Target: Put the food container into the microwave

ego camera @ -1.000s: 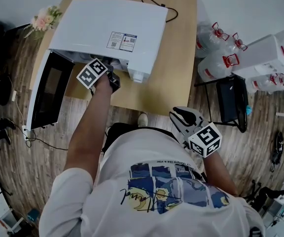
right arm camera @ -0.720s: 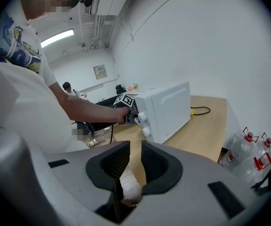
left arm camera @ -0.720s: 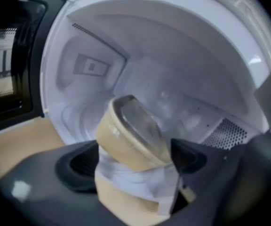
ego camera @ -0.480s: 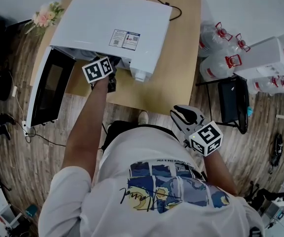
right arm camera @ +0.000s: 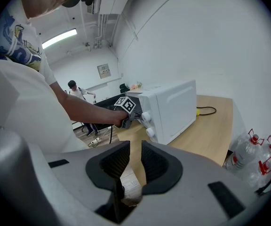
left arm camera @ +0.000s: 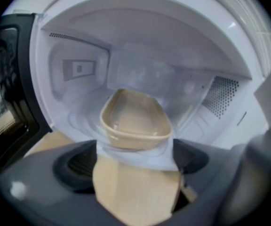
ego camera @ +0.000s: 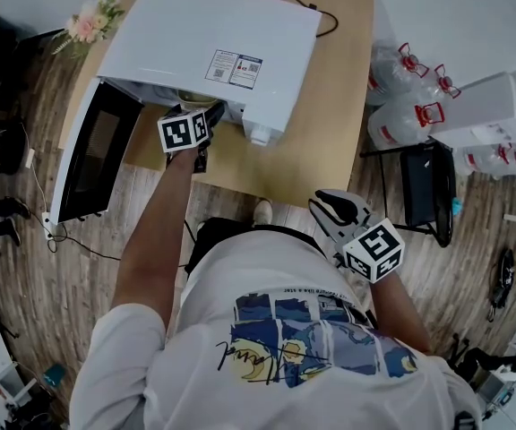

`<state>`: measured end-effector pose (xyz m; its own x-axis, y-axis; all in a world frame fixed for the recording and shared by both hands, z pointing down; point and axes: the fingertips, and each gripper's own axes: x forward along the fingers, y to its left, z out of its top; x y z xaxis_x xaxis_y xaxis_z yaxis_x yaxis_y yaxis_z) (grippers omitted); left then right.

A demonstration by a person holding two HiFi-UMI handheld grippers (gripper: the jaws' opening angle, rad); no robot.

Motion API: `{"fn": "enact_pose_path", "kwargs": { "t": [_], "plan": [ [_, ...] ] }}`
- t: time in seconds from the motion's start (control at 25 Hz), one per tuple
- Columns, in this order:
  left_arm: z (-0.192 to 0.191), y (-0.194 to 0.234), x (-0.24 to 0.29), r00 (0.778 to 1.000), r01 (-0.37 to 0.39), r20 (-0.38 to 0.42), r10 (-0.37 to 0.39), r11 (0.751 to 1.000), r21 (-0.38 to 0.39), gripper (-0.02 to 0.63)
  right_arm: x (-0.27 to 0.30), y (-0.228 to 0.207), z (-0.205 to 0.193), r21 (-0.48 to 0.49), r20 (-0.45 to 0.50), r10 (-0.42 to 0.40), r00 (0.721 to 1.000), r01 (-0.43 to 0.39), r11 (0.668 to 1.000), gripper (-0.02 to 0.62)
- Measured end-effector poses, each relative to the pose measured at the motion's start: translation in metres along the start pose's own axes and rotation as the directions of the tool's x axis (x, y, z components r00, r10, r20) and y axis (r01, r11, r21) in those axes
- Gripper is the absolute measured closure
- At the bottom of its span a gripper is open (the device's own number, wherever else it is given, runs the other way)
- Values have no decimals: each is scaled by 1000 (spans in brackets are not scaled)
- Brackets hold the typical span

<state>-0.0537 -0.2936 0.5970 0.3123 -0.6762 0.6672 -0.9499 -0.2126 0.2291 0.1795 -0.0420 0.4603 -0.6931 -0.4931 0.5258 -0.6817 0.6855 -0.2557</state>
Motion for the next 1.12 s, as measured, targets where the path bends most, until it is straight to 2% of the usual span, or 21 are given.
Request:
{"fn": "enact_pose_path", "kwargs": {
  "t": [0.4, 0.64, 0.72, 1.04, 1.12],
  "plan": [
    [-22, 9, -35, 1000, 10, 28, -8, 998, -64, 126, 18, 12, -2, -23, -2, 68, 998, -68, 997, 540],
    [-37, 16, -72, 998, 7, 61, -4, 999, -45, 294, 38, 29, 1, -62, 3, 102, 995, -102, 993, 552],
    [-45, 19, -87, 997, 12, 72, -9, 999, -43, 369, 43, 36, 5, -74, 10, 100, 995, -99, 992, 558],
    [-69, 35, -147, 994, 46, 97, -42, 998, -34, 587, 66, 80, 20, -108, 28, 89, 996, -85, 991, 575],
    [-74, 37, -163, 992, 83, 102, -79, 996, -38, 597, 73, 90, 25, -115, 36, 77, 996, -73, 991, 577]
  ]
}}
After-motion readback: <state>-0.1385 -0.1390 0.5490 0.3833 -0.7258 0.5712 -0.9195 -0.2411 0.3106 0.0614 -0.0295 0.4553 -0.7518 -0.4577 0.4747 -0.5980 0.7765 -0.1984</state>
